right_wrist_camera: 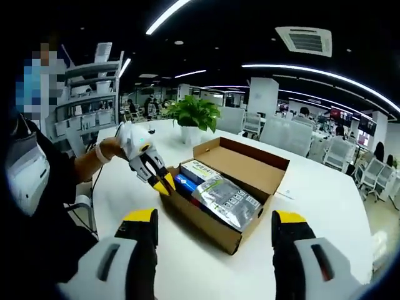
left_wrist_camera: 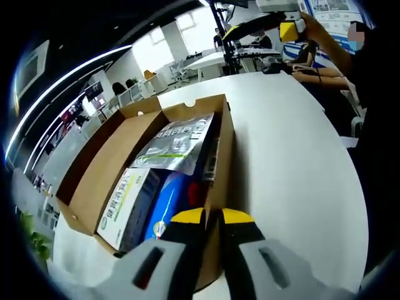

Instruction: Operate the shoe box by opening the lid, removing the specified soft item, and placing it in the target area until the item is outside and the box remains undamaged.

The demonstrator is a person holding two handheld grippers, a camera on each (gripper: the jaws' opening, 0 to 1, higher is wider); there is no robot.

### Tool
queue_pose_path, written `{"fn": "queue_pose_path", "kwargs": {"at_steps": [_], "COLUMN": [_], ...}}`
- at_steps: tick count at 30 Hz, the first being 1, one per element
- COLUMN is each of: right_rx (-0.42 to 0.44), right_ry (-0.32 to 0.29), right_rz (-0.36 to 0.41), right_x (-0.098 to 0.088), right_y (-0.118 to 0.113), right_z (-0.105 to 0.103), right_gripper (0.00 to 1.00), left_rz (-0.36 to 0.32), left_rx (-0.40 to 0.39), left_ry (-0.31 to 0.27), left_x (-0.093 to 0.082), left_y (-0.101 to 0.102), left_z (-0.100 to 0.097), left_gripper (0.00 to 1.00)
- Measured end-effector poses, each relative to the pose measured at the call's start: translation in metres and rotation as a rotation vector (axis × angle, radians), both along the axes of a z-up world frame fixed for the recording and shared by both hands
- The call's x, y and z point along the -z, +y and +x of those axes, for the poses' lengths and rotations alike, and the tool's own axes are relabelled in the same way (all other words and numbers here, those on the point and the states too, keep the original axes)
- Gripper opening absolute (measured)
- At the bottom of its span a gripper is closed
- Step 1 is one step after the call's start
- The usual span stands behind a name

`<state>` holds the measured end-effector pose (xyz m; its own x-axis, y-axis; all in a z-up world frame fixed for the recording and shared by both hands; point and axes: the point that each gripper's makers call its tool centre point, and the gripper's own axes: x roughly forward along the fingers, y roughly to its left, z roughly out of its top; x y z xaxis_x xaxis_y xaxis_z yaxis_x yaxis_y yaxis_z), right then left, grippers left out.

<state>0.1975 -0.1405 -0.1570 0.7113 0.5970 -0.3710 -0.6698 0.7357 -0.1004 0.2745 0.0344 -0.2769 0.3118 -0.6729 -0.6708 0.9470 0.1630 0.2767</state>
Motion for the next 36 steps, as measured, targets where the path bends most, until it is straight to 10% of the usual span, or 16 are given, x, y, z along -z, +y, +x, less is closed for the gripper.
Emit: {"fn": "queue_pose_path", "kwargs": {"at_steps": [18, 36], "right_rx": [0.032, 0.029], "right_ry": [0.037, 0.038], "right_rz": [0.003, 0.015], "right_x": [0.024, 0.028], "right_y": [-0.001, 0.008], "right_z": [-0.009, -0.006], "right_gripper": [0.77, 0.77], "left_rz": [-0.005, -0.254], "left_rx": [-0.013, -0.048], "left_ry": [0.007, 0.031], "left_x": [0.005, -0.045], "left_y": [0.003, 0.005], "left_z": [0.003, -0.012], "left_gripper": [0.12, 0.39]}}
